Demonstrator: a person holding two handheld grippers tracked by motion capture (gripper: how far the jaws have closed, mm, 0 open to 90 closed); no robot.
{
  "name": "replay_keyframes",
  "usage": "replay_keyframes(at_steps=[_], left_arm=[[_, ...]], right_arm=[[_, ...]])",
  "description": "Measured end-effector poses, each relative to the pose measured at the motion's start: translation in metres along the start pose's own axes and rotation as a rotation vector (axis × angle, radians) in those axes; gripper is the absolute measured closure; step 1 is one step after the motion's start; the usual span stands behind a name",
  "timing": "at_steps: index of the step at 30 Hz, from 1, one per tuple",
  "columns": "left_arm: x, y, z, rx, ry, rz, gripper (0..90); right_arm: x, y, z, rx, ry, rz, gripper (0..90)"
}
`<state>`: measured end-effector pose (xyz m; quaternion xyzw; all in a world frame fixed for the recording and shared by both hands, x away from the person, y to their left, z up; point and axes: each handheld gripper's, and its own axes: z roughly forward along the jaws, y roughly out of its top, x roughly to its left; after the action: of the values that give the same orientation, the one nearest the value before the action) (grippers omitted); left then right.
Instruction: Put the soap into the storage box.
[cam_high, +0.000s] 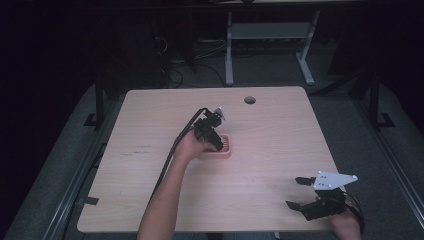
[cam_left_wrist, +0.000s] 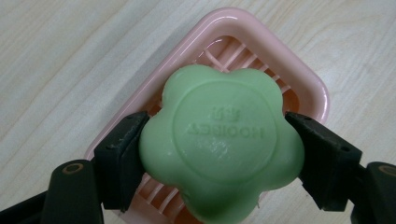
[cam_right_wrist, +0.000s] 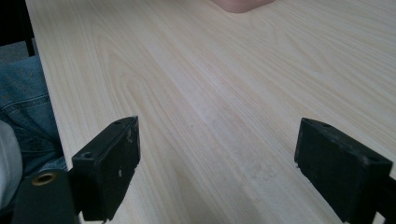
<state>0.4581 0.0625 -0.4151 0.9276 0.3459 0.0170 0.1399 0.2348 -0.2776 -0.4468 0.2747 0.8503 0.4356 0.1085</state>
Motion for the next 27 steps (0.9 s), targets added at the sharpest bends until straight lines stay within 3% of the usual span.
replay_keyframes(at_steps=[7, 13, 27], left_arm=[[0.003, -0.003, 0.002, -0.011, -0.023, -0.020, 24.7], [0.004, -0.005, 0.003, -0.011, -0.015, -0.029, 24.5], [0.005, -0.011, 0.001, -0.024, -0.022, -0.019, 23.4]], right_arm=[[0.000, 0.000, 0.000, 0.002, 0.000, 0.000, 13.8], [0.000, 0.000, 0.000, 0.002, 0.000, -0.001, 13.8], [0.001, 0.000, 0.001, 0.004, 0.002, -0.007, 13.8]])
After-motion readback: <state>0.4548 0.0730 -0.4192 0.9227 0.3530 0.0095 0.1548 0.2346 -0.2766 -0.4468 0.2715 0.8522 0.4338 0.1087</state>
